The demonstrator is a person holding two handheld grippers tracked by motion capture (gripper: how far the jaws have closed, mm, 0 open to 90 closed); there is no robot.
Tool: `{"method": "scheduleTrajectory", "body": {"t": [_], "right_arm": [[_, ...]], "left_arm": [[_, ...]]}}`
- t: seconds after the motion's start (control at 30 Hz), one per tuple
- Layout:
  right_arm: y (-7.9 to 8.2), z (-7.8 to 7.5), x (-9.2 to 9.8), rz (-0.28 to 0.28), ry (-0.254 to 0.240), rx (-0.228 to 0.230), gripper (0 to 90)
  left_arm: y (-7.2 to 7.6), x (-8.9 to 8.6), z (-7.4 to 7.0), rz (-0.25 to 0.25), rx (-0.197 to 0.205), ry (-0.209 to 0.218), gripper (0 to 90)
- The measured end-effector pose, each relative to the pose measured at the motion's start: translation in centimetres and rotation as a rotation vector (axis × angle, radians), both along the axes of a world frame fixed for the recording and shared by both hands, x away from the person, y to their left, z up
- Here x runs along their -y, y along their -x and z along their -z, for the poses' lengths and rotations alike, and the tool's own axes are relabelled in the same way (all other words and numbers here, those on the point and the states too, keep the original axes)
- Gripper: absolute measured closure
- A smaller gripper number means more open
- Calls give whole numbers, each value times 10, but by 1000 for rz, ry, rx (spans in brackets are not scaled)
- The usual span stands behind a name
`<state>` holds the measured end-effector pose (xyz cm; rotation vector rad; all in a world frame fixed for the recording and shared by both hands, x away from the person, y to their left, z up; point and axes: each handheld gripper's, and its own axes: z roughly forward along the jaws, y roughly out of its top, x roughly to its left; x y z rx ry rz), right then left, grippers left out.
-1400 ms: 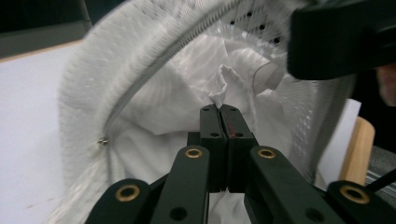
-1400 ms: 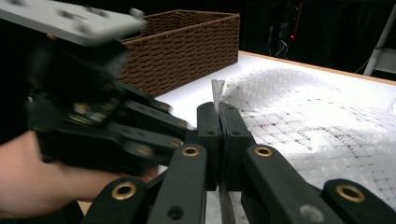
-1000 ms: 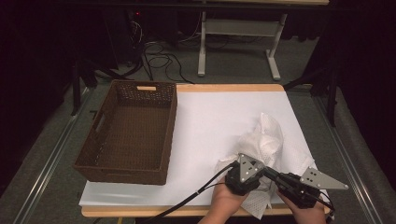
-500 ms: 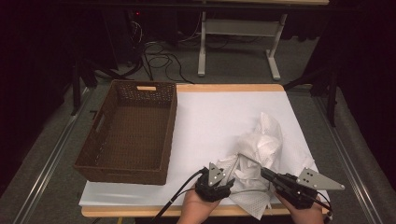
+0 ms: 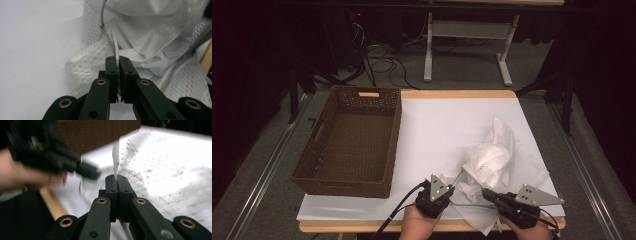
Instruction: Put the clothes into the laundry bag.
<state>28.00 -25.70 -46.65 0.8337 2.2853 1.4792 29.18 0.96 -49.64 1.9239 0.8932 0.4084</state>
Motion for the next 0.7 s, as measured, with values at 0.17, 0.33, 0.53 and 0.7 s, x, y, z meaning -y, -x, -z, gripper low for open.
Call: {"method": "scheduleTrajectory", "body": {"t": [0.17, 0.33, 0.53, 0.7], "right_arm": [[0, 21, -17, -24, 124, -63, 900], [-6, 34, -20, 6, 205, -97, 900], [-12, 43, -15, 52, 276, -115, 900], [-11, 46, -2, 74, 327, -118, 900]], "left_arm": [[6, -6, 8, 3, 3, 38, 859], [7, -12, 4, -10, 22, 81, 665], [8, -23, -2, -39, 67, 110, 560], [8, -27, -2, -51, 60, 130, 531]]}}
